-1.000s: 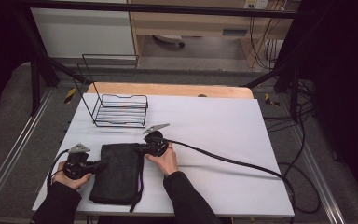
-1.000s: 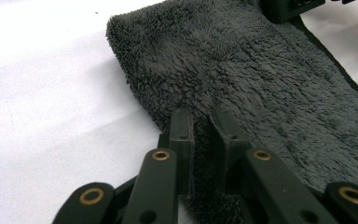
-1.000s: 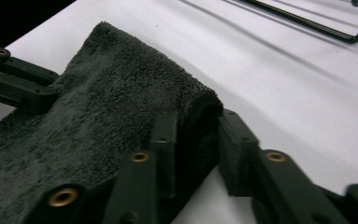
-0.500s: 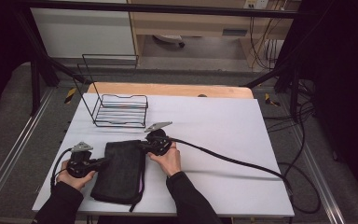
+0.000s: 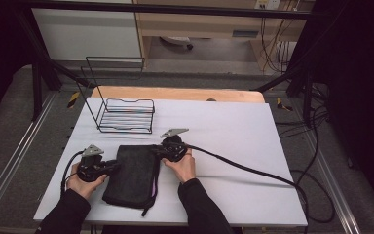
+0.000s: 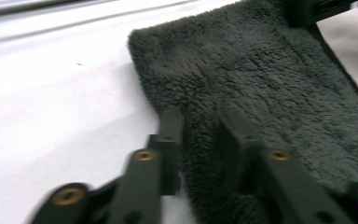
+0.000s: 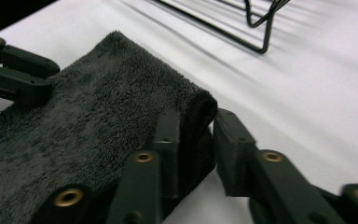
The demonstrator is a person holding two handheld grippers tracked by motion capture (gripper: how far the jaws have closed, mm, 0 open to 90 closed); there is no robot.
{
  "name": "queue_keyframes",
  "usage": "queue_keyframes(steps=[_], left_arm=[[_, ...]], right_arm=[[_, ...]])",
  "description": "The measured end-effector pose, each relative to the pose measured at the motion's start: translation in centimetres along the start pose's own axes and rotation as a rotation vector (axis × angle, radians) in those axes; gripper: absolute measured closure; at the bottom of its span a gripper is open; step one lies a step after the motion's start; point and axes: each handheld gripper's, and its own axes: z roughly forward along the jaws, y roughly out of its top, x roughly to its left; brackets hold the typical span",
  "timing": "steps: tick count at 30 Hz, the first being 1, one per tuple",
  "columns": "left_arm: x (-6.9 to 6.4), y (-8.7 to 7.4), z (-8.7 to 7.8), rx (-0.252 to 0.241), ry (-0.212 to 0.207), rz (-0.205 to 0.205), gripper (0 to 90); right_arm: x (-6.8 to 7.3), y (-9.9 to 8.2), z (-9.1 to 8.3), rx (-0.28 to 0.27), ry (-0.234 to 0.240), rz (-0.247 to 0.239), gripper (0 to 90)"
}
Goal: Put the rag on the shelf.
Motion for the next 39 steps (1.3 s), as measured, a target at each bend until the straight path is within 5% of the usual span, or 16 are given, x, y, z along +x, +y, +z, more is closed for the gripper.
queue_keyframes(steps=[2, 9, 14, 26, 31, 39], left_arm=[[0.4, 0.4, -0.4, -0.015, 0.014, -0.002, 53.1], [1.6, 2.2, -1.1, -0.021, 0.036, -0.001, 31.1], [2.0, 3.7, 0.0, -0.009, 0.046, -0.006, 25.8], [2.8, 4.6, 3.9, 0.107, 0.030, -0.038, 46.4], [2.8, 4.4, 4.0, 0.105, -0.010, -0.025, 61.2], [2.6, 4.3, 4.1, 0.117, -0.042, -0.018, 69.4]], right_arm=[[-0.2, 0.0, -1.1, -0.019, -0.014, -0.016, 54.0], [-0.9, -0.5, -3.7, -0.048, -0.022, 0.014, 23.3], [-0.8, -0.8, -4.6, -0.047, -0.028, 0.003, 13.2], [-0.2, -1.3, -5.2, -0.032, -0.005, 0.006, 11.4], [-0.2, -1.5, -4.8, -0.038, -0.006, 0.028, 12.4], [-0.2, -1.3, -3.6, -0.050, -0.018, 0.063, 16.0]])
